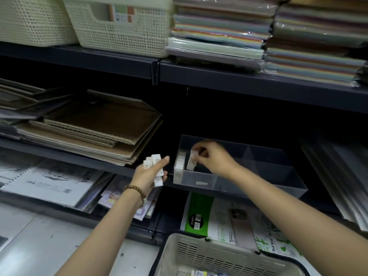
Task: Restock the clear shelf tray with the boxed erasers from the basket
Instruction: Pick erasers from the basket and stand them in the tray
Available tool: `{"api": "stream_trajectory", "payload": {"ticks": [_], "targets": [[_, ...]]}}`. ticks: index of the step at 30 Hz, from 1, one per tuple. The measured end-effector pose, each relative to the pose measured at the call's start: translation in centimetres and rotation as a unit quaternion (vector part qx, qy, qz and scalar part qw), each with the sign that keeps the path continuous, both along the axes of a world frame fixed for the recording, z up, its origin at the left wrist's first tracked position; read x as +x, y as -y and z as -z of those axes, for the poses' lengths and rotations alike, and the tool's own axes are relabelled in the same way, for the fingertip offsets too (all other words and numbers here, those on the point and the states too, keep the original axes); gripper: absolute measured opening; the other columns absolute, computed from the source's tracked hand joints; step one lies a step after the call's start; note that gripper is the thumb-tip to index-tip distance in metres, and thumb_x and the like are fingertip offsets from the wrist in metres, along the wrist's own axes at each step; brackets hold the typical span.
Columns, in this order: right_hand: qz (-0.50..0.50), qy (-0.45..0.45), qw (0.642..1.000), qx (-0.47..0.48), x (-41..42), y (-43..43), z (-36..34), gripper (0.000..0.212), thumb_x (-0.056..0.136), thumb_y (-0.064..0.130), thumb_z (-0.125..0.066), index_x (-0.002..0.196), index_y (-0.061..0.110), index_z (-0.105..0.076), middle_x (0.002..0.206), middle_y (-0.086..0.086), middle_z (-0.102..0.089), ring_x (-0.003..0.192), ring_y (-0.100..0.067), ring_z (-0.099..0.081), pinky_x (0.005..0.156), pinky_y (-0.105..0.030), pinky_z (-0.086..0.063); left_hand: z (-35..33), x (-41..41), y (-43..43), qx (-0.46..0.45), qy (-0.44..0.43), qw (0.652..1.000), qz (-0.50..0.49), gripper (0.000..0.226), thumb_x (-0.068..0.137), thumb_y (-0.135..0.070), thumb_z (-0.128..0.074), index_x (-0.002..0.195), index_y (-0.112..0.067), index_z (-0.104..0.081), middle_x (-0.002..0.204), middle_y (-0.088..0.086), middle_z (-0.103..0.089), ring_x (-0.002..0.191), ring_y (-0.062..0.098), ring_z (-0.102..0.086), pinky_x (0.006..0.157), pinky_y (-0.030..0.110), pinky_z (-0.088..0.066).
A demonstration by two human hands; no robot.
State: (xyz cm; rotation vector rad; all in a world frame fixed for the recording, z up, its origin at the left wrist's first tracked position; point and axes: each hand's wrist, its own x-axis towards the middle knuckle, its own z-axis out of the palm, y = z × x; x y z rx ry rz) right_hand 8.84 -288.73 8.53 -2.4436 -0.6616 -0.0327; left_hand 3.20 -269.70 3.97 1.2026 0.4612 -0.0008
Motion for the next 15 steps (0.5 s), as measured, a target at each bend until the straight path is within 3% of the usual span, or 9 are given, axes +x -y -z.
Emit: {"api": "stream_trajectory", "payload": {"ticks": [5, 12, 15], "targets": [[0.012, 0.017, 1.000, -0.015, 1.0, -0.8, 1.3, 0.031, 0.088, 0.024, -0.064, 0.117, 0.012, -0.061, 0.110, -0.007, -0.054, 0.096, -0.020, -0.057, 0.081, -0.028, -0.046, 0.4, 0.3, 1.2, -0.013, 0.004, 0.999, 0.038, 0.019, 0.075, -0.021, -0.076, 0.085, -0.007, -0.067, 0.065, -0.002, -0.069, 0.049, 0.006, -0.060, 0.049, 0.019, -0.050], [0.021, 0.015, 1.000, 0.005, 1.0, -1.0, 2.2, 0.028, 0.085, 0.029, -0.067, 0.108, 0.015, -0.062, 0.085, 0.001, -0.059, 0.079, -0.014, -0.057, 0.066, -0.026, -0.044, 0.4, 0.2, 1.1, -0.016, -0.002, 0.999, 0.037, 0.022, 0.074, -0.023, -0.077, 0.088, -0.008, -0.068, 0.067, -0.003, -0.068, 0.052, 0.006, -0.061, 0.050, 0.018, -0.050], [0.034, 0.009, 0.999, -0.006, 1.0, -0.7, 2.3, 0.027, 0.083, 0.025, -0.069, 0.105, 0.014, -0.057, 0.087, -0.003, -0.065, 0.076, -0.014, -0.058, 0.067, -0.028, -0.049, 0.3, 0.1, 1.0, -0.015, -0.001, 0.999, 0.036, 0.025, 0.073, -0.024, -0.078, 0.089, -0.008, -0.068, 0.065, -0.005, -0.068, 0.052, 0.006, -0.061, 0.049, 0.018, -0.049]]}}
